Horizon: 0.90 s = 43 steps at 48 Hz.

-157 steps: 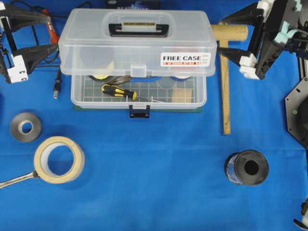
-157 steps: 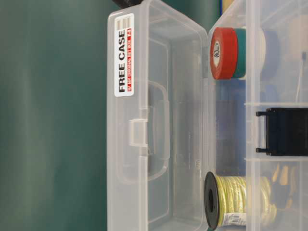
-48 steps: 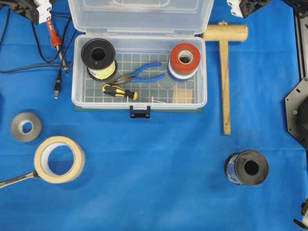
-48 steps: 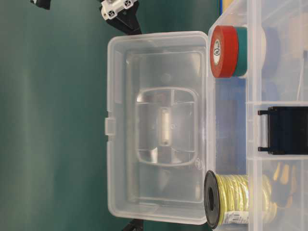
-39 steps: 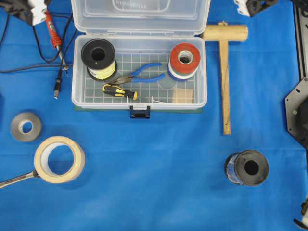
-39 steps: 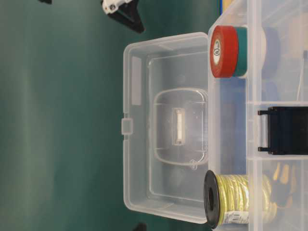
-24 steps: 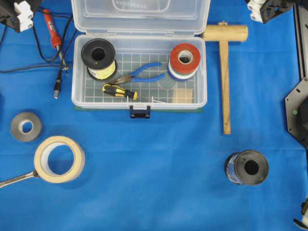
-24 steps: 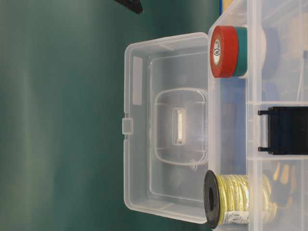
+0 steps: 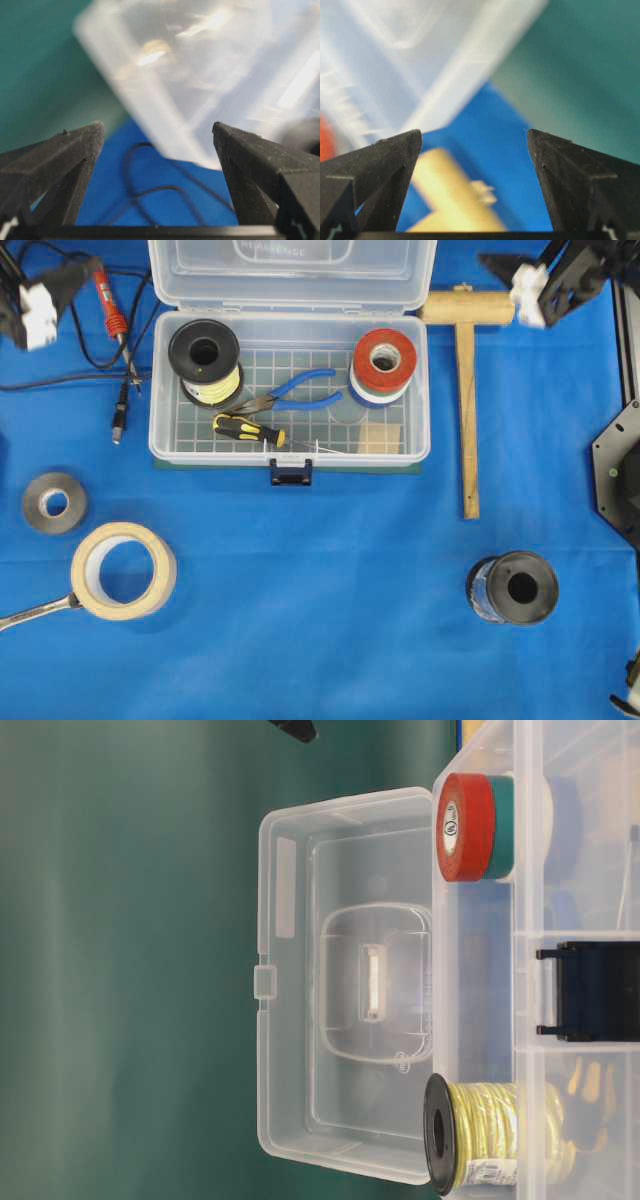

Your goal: Open the tool box with both arms.

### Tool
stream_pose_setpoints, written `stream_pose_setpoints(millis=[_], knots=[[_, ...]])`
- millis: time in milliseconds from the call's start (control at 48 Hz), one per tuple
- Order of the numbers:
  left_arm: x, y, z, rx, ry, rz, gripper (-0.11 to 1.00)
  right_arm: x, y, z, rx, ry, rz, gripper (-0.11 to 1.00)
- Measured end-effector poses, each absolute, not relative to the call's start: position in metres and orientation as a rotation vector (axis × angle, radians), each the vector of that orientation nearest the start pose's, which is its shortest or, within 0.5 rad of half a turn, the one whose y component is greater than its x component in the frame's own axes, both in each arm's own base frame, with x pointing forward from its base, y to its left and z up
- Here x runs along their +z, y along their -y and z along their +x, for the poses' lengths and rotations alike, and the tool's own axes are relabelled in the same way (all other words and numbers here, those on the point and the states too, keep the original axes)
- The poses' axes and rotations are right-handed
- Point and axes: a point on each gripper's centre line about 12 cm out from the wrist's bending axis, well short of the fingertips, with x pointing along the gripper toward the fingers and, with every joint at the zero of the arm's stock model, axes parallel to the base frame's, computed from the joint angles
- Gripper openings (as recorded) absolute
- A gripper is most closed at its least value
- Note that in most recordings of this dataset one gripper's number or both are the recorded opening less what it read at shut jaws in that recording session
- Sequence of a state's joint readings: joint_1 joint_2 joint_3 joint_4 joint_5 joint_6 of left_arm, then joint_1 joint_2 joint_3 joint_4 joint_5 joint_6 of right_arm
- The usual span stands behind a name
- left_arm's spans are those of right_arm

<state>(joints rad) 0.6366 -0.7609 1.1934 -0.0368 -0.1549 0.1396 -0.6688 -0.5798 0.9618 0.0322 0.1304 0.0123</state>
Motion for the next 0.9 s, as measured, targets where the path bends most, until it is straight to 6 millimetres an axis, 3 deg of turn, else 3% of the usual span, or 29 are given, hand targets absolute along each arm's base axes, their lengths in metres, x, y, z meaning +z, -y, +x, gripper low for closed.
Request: stream_pose_setpoints(millis=[521, 709, 896], knots=[[0.229, -0.042, 0.194, 0.195, -0.334, 0.064, 0.87, 0.234, 0.048, 0.252, -0.195, -0.549, 0.119, 0.85], [0.220, -0.024, 0.197, 0.099, -0.373, 0.076, 0.87, 0.225, 0.026, 0.259, -0.111, -0.591, 0.097, 0.85], [0.217, -0.022, 0.198, 0.089, -0.388, 0.077, 0.87, 0.219, 0.024, 0.260, -0.105, -0.616, 0.096, 0.85]])
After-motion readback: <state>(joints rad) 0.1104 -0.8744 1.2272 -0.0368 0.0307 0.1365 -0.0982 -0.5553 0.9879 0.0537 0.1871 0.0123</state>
